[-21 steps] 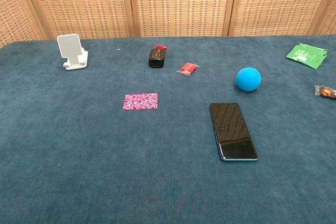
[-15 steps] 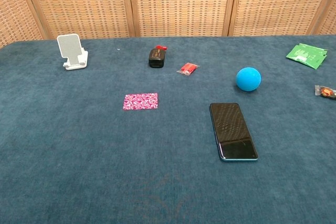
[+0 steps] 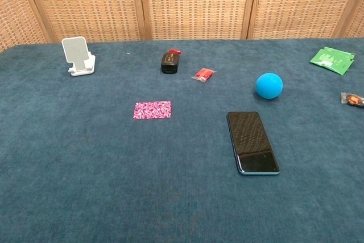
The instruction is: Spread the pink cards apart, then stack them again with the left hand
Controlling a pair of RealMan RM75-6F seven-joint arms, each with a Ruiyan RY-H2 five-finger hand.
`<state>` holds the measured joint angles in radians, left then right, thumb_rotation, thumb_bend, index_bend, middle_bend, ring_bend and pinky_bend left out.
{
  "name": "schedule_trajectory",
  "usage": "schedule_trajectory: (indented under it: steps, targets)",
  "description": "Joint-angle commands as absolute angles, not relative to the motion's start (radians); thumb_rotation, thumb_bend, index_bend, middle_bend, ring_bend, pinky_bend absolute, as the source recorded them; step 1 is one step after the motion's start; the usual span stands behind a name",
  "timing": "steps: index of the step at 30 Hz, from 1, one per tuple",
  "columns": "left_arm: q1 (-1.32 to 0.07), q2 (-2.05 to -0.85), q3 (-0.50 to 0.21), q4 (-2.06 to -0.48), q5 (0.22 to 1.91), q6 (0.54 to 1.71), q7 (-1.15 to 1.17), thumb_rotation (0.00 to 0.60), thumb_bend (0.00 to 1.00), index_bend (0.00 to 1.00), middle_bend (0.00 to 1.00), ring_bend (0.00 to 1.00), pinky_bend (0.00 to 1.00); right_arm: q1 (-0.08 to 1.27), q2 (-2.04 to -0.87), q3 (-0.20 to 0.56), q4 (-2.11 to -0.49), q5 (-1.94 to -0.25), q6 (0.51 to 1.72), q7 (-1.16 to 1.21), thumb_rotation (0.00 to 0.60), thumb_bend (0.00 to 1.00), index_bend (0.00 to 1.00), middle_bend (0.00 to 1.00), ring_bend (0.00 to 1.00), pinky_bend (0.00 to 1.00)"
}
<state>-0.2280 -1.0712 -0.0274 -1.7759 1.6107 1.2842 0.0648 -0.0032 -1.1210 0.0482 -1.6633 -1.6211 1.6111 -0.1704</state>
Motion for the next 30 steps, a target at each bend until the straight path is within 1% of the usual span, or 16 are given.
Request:
schedule_trajectory:
  steps: [1,3,8,10,11,12,14,17,22,30]
  targets:
    - [-0.346,-1.117,-0.087,-1.833,1.553,1.143,0.14,0.6,1.0,0.0,0.0,0.0,0.0,-0.001,-1.123,0.055,-1.661,-1.608,1.607,-0.177,0.6,0.0,0.0,0.0,0.0,0.0]
    - [-0.394,-1.142,-0.108,-1.836,1.524,1.081,0.156,0.6,1.0,0.0,0.0,0.0,0.0,-0.001,-1.125,0.06,-1.661,-1.599,1.606,-0.18,0.6,0.0,0.0,0.0,0.0,0.0]
    - [-0.553,-1.222,-0.165,-1.805,1.382,0.862,0.207,0.6,1.0,0.0,0.0,0.0,0.0,0.006,-1.126,0.071,-1.659,-1.57,1.591,-0.192,0.6,0.0,0.0,0.0,0.0,0.0]
    - [-0.593,-1.248,-0.179,-1.788,1.339,0.812,0.22,0.6,1.0,0.0,0.0,0.0,0.0,0.006,-1.128,0.072,-1.655,-1.565,1.589,-0.192,0.6,0.0,0.0,0.0,0.0,0.0]
    - [-0.625,-1.272,-0.187,-1.768,1.309,0.777,0.24,0.6,1.0,0.0,0.0,0.0,0.0,0.006,-1.13,0.074,-1.651,-1.559,1.589,-0.194,0.6,0.0,0.0,0.0,0.0,0.0]
    - [-0.676,-1.324,-0.201,-1.724,1.266,0.728,0.27,0.6,1.0,0.0,0.0,0.0,0.0,0.006,-1.132,0.08,-1.647,-1.545,1.585,-0.196,0.6,0.0,0.0,0.0,0.0,0.0]
    - [-0.753,-1.415,-0.219,-1.642,1.151,0.673,0.322,0.6,1.0,0.0,0.0,0.0,0.0,0.009,-1.134,0.088,-1.64,-1.523,1.577,-0.194,0.6,0.0,0.0,0.0,0.0,0.0]
    - [-0.817,-1.48,-0.214,-1.579,1.048,0.649,0.382,0.6,1.0,0.0,0.0,0.0,0.0,0.011,-1.135,0.093,-1.639,-1.506,1.57,-0.188,0.6,0.0,0.0,0.0,0.0,0.0]
    - [-0.882,-1.545,-0.196,-1.517,0.951,0.654,0.447,0.6,1.0,0.0,0.0,0.0,0.0,0.011,-1.133,0.098,-1.637,-1.493,1.568,-0.183,0.6,0.0,0.0,0.0,0.0,0.0]
    - [-0.963,-1.627,-0.158,-1.425,0.819,0.637,0.485,0.6,1.0,0.0,0.0,0.0,0.0,0.019,-1.135,0.109,-1.618,-1.455,1.545,-0.173,0.6,0.0,0.0,0.0,0.0,0.0]
